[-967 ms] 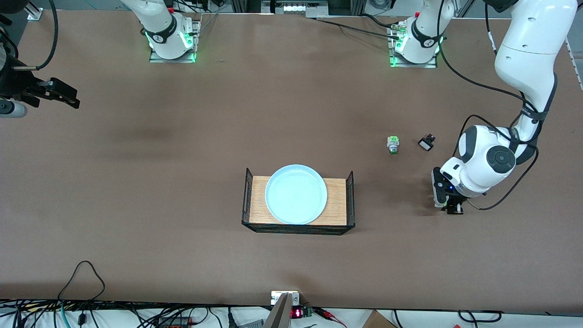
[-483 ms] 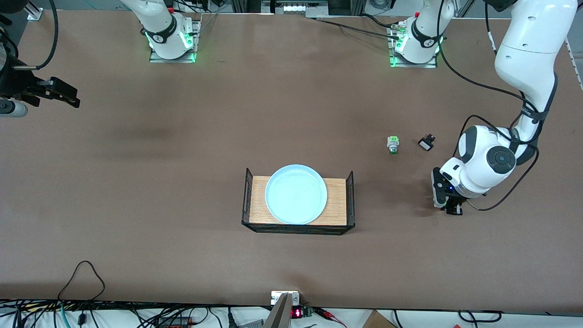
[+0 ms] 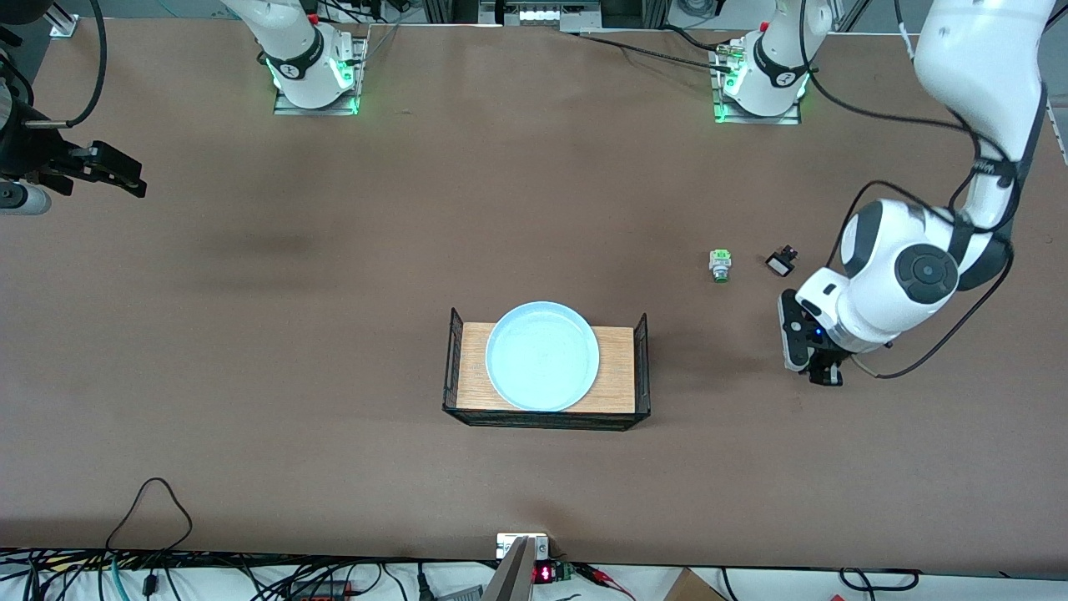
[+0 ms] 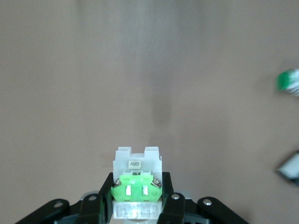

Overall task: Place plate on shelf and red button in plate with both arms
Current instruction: 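Carry the red-button switch with the left gripper over the plate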

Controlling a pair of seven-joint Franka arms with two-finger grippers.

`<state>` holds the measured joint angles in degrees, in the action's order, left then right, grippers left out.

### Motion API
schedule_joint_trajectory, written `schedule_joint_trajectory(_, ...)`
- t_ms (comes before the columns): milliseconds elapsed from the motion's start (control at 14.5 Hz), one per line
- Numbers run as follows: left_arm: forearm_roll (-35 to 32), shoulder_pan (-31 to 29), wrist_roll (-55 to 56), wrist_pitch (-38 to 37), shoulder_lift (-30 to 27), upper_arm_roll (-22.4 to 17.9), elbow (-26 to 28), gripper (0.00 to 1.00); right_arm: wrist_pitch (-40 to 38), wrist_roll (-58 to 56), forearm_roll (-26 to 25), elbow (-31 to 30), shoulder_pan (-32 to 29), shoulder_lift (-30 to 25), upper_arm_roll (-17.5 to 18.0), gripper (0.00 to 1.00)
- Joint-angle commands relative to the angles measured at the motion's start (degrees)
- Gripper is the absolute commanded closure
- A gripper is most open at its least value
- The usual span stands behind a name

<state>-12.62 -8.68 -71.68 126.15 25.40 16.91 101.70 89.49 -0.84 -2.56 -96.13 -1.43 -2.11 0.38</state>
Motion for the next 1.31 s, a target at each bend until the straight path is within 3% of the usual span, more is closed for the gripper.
schedule_joint_trajectory(0, -0.7, -0.1, 12.0, -15.2, -0.7, 5.6, -9.4, 0.77, -0.5, -1.2, 0.6, -0.5, -0.6, -1.1, 0.2, 0.0)
schedule_joint_trajectory(276, -0.5, 0.1, 35.9, -28.6, -0.7, 14.9, -19.6, 0.77, -0.1, -1.2, 0.5, -0.5, -0.8, -0.9, -0.1, 0.0)
schedule_joint_trajectory(552, 0.9, 1.5, 59.7, -29.8, -0.1, 22.6, -21.7, 0.77, 0.3, -1.2, 0.3, -0.5, -0.6, -0.9, -0.2, 0.0)
schedule_joint_trajectory(898, 0.4, 10.0, 78.9, -28.9, 6.0, 22.2, -29.3, 0.76, 2.5, -0.5, 0.4, -0.5, -0.5, -0.8, -0.1, 0.0)
schedule_joint_trajectory(1243, 0.1, 12.5, 83.7, -19.5, 11.7, 21.1, -31.5, 0.76, 2.0, -0.5, 0.6, -0.5, -0.5, -1.0, -0.1, 0.0)
